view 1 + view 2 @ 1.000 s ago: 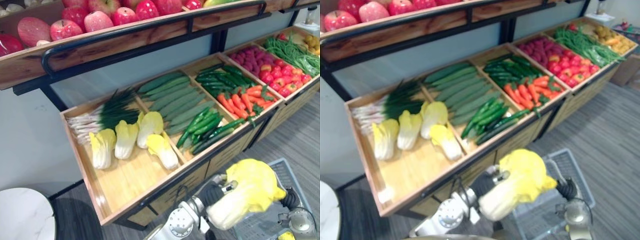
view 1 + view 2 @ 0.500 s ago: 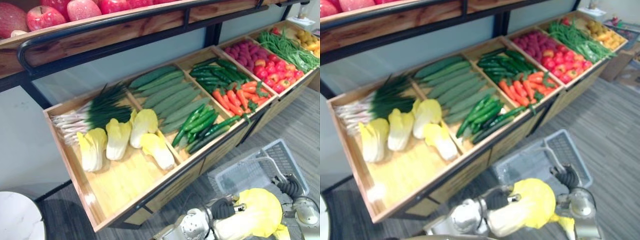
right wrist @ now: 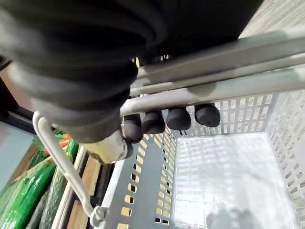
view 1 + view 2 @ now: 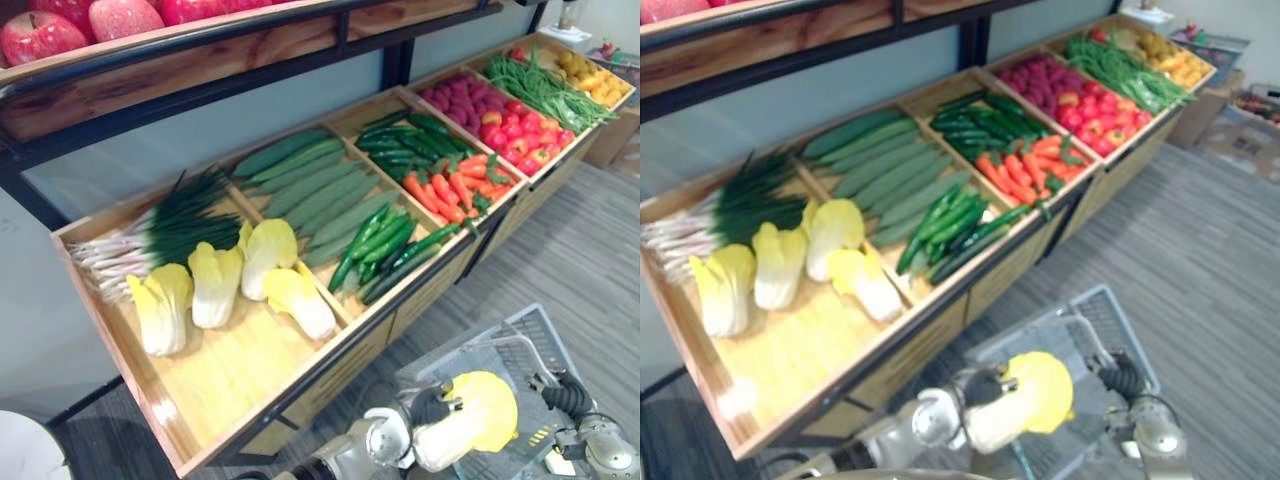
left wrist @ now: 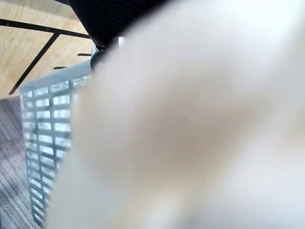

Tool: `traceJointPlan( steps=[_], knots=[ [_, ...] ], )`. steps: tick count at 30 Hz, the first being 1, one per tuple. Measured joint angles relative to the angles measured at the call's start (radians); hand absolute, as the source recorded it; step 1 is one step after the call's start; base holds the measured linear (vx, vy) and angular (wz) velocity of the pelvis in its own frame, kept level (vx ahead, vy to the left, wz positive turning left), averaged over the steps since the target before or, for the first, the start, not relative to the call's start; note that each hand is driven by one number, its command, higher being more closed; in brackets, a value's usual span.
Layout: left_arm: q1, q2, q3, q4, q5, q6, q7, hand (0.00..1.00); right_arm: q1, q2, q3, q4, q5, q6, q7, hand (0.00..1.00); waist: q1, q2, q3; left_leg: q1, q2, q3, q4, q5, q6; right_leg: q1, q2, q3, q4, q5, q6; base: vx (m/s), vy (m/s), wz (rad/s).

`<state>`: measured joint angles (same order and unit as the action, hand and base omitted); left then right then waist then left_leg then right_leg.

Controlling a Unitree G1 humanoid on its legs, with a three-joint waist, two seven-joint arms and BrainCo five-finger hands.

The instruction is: Pick vegetable in the basket

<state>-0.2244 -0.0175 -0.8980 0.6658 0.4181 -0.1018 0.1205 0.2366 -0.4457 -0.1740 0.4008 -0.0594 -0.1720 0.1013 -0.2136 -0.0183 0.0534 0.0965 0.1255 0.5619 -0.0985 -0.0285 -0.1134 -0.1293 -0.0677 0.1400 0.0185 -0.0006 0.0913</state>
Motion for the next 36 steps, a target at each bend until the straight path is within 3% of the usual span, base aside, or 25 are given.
traceJointPlan(
  steps=[9, 31, 36],
  knots=[
    [-0.016, 0.0, -0.001, 0.087, 0.038, 0.019, 0.009, 0.0, 0.005, 0.001, 0.018, 0.0, 0.001, 0.0, 0.012, 1.0, -0.032, -0.002, 0.003, 0.001, -0.001, 0.003, 0.002, -0.003, -0.001, -0.005, 0.002, 0.009, -0.002, 0.0, 0.0, 0.0, -0.03, -0.03],
    [-0.04, -0.001, -0.069, 0.099, 0.103, 0.016, 0.001, 0.0, 0.01, 0.046, 0.013, 0.022, -0.001, 0.0, -0.01, 1.0, -0.032, -0.001, 0.013, 0.013, 0.001, 0.001, -0.004, -0.004, 0.0, 0.011, -0.002, 0.009, -0.005, 0.001, 0.001, 0.0, -0.012, 0.0],
    [-0.048, -0.003, -0.098, 0.098, 0.1, -0.005, -0.011, 0.0, 0.008, 0.06, 0.003, 0.029, -0.001, -0.001, -0.018, 1.0, -0.031, -0.002, 0.013, 0.012, 0.0, -0.001, -0.004, -0.006, 0.001, 0.011, -0.003, 0.009, -0.005, 0.001, 0.001, 0.0, 0.0, 0.0]
  ],
)
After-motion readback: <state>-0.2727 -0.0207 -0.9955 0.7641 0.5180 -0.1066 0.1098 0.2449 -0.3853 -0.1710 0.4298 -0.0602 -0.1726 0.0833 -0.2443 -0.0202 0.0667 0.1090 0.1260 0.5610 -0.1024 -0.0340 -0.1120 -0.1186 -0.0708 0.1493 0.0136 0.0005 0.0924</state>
